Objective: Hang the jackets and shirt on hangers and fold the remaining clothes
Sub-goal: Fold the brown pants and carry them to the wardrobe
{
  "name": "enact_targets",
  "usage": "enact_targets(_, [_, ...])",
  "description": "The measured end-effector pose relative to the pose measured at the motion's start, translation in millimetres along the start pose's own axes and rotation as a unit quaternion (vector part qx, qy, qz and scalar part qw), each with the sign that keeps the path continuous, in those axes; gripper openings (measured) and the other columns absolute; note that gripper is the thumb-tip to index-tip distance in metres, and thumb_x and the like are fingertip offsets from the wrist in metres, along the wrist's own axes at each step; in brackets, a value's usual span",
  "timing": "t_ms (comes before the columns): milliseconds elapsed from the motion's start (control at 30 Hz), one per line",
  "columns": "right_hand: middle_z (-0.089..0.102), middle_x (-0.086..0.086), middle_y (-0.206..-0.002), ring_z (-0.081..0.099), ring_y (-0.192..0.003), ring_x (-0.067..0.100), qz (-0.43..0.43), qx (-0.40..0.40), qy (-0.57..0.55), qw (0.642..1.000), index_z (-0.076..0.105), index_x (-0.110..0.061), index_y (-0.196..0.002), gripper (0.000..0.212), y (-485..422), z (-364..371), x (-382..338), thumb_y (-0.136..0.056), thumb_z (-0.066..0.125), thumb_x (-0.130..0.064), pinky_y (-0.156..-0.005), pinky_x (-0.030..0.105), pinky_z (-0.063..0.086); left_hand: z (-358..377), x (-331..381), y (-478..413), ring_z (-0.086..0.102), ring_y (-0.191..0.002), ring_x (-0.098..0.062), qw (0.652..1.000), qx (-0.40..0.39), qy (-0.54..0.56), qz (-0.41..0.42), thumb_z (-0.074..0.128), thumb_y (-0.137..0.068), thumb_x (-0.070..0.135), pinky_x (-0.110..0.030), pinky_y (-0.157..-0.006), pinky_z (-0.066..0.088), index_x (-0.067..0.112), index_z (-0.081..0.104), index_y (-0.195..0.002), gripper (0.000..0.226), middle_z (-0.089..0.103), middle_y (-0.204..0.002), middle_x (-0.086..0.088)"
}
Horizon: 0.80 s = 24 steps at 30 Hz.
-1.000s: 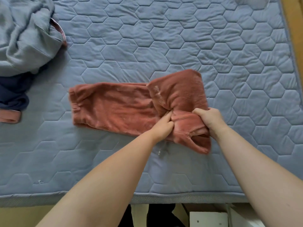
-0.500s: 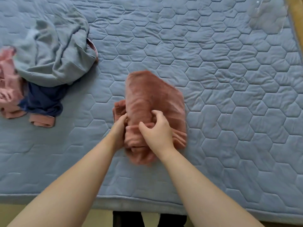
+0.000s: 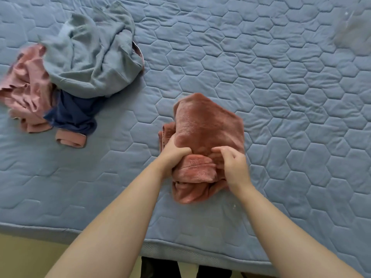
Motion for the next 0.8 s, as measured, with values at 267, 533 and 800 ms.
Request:
enact_targets(267, [0.067, 0.007, -0.102, 0.060, -0.098, 0.022, 0.150, 0.108, -0.029, 0.982, 0.066, -0.014, -0.097, 0.033, -35, -94, 43, -0.093, 0.040, -0.034, -0.085, 0.035, 0.046, 75, -20, 4, 0.057, -0.053, -0.021, 0.946, -0.076, 0.240, -0.206, 0.047, -0.060, 0.008, -0.025, -0.059, 0.048, 0.005, 0.056, -0.055, 0.011, 0.054, -0.055, -0.008])
enact_targets(533, [0.057, 0.008, -0.125, 0.052, -0.109, 0.014, 0.090, -0.011, 0.144, 0.985, 0.052, -0.007, -0.129, 0.038, -47, -56, 58, -0.096, 0.053, -0.025, -0.093, 0.024, 0.037, -22, -49, -20, 0.058, -0.086, -0.025, 0.974, 0.171, -0.009, -0.152, 0.044, -0.085, -0.001, -0.025, -0.062, 0.042, 0.009, 0.063, -0.089, 0.022, 0.063, -0.080, -0.009])
enact_targets(800, [0.040, 0.016, -0.140, 0.034, -0.133, 0.028, -0.145, 0.075, 0.311, 0.936, 0.046, -0.003, -0.130, 0.056, -44, -37, 19, -0.085, 0.065, -0.031, -0.111, 0.032, 0.023, 1, -2, 9, 0.010, -0.146, -0.024, 0.879, 0.236, -0.388, 0.146, 0.040, -0.076, 0.063, -0.046, -0.116, 0.007, 0.024, 0.016, -0.152, 0.089, 0.014, -0.159, -0.006])
Point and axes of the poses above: each hand's wrist, its own y-axis away from the middle knuckle, its own z-axis out of the palm, x = y × z, the point moved 7 cm from there along -y, towards the middle knuckle
